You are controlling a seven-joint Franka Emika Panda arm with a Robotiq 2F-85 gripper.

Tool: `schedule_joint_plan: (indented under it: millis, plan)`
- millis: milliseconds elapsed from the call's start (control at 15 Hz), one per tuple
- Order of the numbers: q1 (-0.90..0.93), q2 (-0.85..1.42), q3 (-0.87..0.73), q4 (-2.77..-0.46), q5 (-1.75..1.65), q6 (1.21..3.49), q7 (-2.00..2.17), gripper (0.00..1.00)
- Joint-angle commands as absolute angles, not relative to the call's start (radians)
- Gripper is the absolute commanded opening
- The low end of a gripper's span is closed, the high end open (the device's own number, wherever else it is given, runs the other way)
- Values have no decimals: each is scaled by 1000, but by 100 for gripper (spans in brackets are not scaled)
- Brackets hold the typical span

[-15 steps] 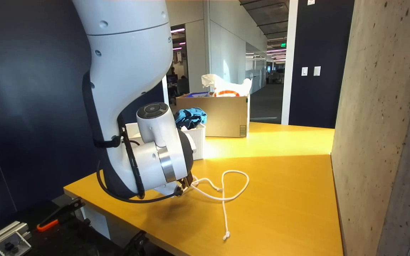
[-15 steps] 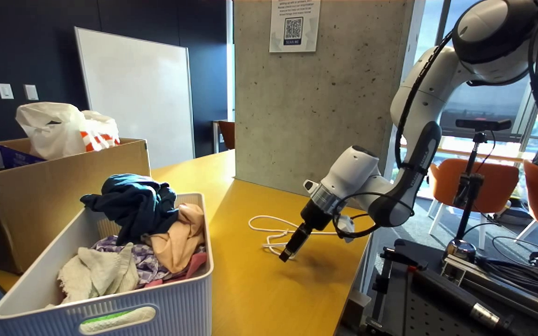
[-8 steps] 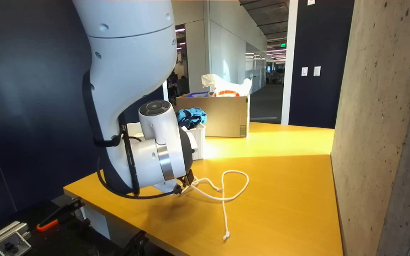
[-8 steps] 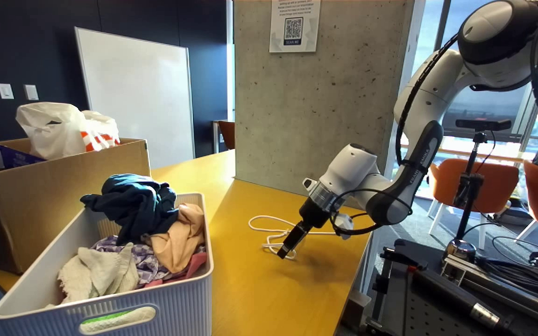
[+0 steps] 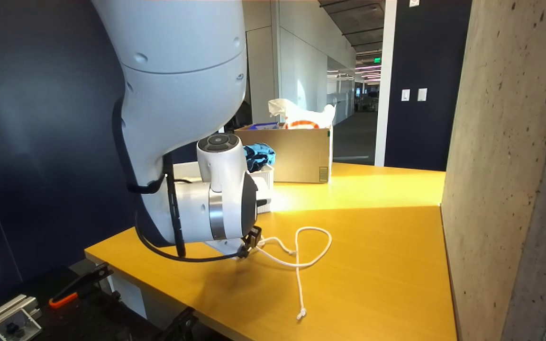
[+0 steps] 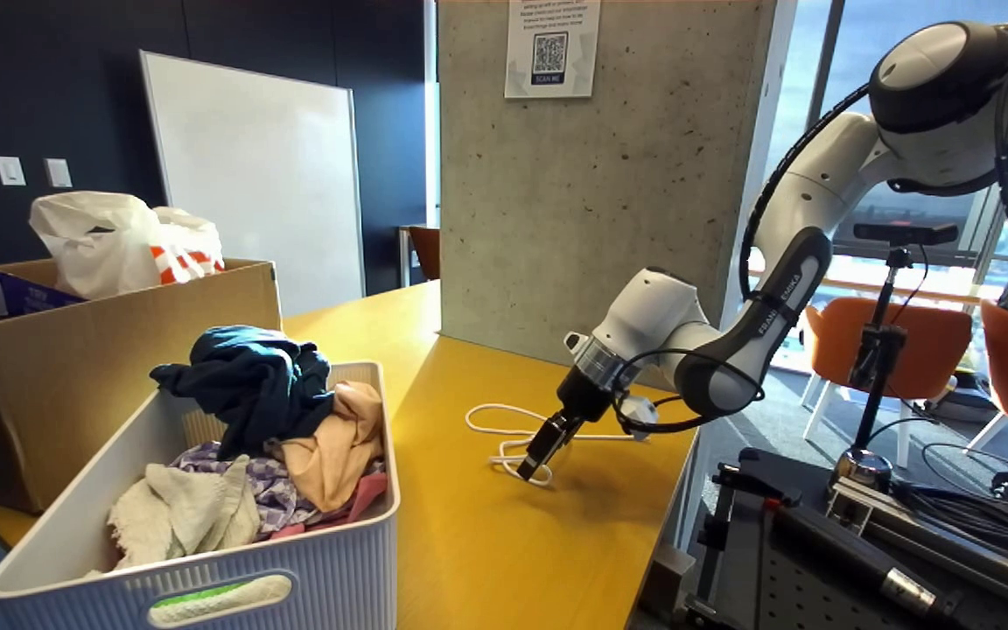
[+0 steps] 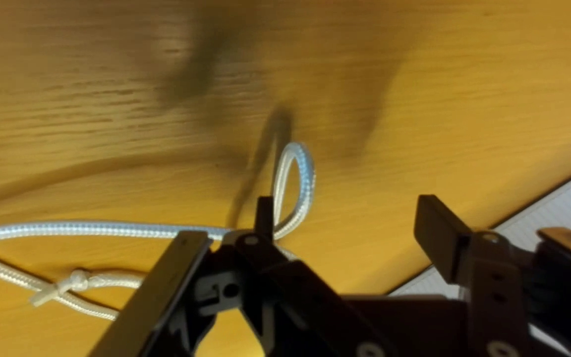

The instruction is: Remove the white rope from the white basket and put it on the table

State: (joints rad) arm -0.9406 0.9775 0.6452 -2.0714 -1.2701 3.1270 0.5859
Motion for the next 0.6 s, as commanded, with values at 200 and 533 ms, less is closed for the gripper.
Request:
schedule_joint_plan:
  millis: [200,533]
  plan:
    - [-1059,1076,781,-2026,-1146,2993,394,20]
    - [-1099,1152,829,-1973,-1072,2908,277,0]
